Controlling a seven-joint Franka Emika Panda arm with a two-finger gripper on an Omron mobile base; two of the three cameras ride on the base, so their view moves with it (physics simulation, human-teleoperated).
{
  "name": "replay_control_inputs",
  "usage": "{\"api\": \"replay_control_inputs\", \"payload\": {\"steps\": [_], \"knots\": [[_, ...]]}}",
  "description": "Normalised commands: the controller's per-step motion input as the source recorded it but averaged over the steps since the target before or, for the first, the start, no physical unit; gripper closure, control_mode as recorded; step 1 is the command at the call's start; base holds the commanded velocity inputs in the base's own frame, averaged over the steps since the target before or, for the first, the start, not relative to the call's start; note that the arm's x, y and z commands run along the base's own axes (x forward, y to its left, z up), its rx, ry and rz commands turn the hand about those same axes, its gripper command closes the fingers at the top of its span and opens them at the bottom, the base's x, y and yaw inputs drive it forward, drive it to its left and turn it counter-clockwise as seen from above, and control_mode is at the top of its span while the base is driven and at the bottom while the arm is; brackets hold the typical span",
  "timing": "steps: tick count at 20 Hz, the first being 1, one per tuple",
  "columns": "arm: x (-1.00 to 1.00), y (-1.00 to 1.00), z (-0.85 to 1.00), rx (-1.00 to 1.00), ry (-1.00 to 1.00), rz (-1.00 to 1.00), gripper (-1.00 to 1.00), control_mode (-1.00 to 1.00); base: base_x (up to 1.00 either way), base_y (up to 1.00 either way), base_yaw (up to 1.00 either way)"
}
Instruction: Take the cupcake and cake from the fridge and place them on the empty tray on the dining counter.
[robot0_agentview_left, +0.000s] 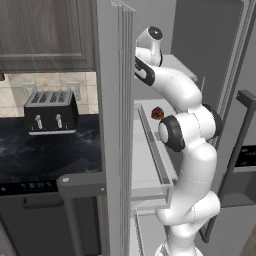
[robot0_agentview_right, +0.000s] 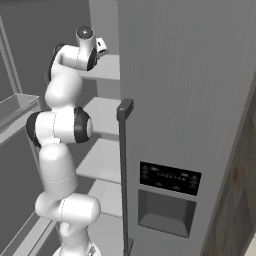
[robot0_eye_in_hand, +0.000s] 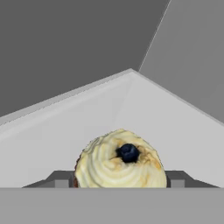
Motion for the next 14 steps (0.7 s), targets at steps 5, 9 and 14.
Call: {"api": "replay_control_inputs", "payload": {"steps": [5, 9, 14], "knots": [[-0.13, 0.02, -0.17, 0.00, -0.01, 0.00, 1.00, -1.00, 0.00, 0.00, 0.00], [-0.63, -0.23, 0.05, 0.00, -0.10, 0.00, 1.00, -1.00, 0.00, 0.00, 0.00], [-1.00, -0.49, 0.00, 0.00, -0.03, -0.01, 1.00, -1.00, 0.00, 0.00, 0.00]]}}
